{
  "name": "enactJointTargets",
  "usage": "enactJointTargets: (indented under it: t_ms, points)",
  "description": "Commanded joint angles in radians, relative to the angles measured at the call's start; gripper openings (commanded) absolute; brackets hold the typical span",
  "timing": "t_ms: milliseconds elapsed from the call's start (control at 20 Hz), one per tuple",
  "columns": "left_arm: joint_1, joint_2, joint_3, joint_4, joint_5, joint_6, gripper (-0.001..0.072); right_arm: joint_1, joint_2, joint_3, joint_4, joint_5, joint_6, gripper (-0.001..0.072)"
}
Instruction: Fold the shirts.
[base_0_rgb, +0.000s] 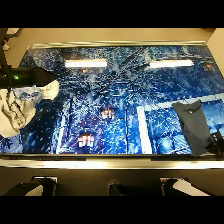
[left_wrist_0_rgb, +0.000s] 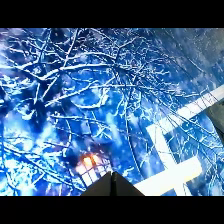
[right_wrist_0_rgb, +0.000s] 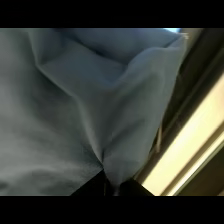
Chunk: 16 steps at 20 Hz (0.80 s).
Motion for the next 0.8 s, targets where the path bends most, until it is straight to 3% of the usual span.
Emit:
enactJointTargets:
  t_ms: [0,450,500,550,600,650,750]
  points:
    - [0.000,-0.005,0.000,0.000,-0.001,0.000,0.0028,-0.002,0.037,-0.096,-0.083,-0.029,0.027,0.0048]
    - [0.000,-0.005,0.000,0.000,-0.001,0.000,0.0028,-0.002,0.039,-0.108,-0.127,0.022,0.058,0.0050]
    - [0.000,-0.005,0.000,0.000,0.001,0.000,0.0029,-0.002,0.039,-0.106,-0.140,0.045,0.057,0.0112]
    - [0.000,-0.005,0.001,0.000,0.000,-0.002,0.0028,-0.002,0.039,-0.104,-0.154,0.063,0.050,0.0280]
    - [0.000,-0.004,0.004,-0.005,0.000,-0.030,0.0028,-0.002,0.039,-0.090,-0.166,0.105,0.011,0.0507]
    - [0.000,-0.003,0.017,-0.020,0.000,-0.042,0.0028,-0.002,0.039,-0.061,-0.169,0.141,-0.034,0.0612]
    - [0.000,-0.003,0.066,-0.026,0.021,-0.042,0.0028,-0.002,0.039,0.074,-0.169,0.198,-0.088,0.0607]
